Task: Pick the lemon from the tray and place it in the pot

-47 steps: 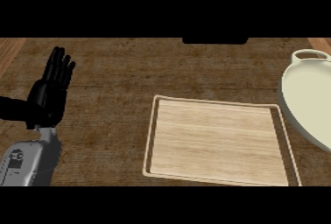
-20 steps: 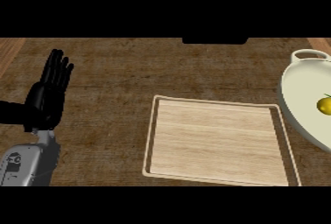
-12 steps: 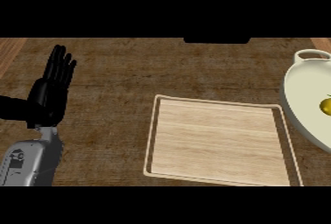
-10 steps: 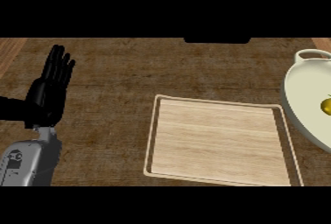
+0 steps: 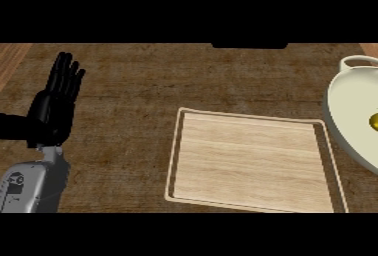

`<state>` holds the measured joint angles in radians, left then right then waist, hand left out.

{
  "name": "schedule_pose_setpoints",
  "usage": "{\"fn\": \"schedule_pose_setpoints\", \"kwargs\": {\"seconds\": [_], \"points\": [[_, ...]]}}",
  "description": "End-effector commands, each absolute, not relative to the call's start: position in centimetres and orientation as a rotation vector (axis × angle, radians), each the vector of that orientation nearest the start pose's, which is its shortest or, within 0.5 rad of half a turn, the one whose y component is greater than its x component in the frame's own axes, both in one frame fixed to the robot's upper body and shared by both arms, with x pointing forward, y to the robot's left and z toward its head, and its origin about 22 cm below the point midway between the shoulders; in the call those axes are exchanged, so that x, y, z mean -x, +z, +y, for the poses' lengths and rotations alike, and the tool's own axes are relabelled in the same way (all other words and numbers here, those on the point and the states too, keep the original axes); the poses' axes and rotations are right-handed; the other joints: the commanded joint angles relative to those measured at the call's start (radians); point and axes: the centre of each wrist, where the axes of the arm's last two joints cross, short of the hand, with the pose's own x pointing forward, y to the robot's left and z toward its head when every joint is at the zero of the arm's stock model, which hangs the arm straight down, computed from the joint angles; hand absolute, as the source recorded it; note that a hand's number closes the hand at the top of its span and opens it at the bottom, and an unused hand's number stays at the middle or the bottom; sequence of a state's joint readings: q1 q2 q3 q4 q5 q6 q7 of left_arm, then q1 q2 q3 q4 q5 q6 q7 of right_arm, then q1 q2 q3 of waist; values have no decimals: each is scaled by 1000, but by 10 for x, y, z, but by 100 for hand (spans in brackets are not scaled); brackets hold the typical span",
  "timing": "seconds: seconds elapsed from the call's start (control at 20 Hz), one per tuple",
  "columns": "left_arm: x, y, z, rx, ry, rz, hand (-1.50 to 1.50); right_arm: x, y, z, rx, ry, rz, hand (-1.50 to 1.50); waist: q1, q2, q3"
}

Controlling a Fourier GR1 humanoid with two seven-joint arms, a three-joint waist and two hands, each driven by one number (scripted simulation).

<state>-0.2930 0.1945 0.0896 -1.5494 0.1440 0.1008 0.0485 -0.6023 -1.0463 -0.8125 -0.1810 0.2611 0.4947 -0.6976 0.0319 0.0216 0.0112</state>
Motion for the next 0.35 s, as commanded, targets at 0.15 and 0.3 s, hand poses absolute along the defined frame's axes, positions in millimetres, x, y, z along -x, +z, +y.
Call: {"fn": "schedule_pose_setpoints", "kwargs": {"seconds": [0.15, 0.3], "points": [[-306, 79, 265, -85, 27, -1777, 0, -210, 141, -618, 498, -56, -1857, -150, 5, 5, 2], [-302, 80, 266, -68, 36, -1787, 0, -197, 142, -624, 514, -47, -1847, -150, 5, 5, 5]]}}
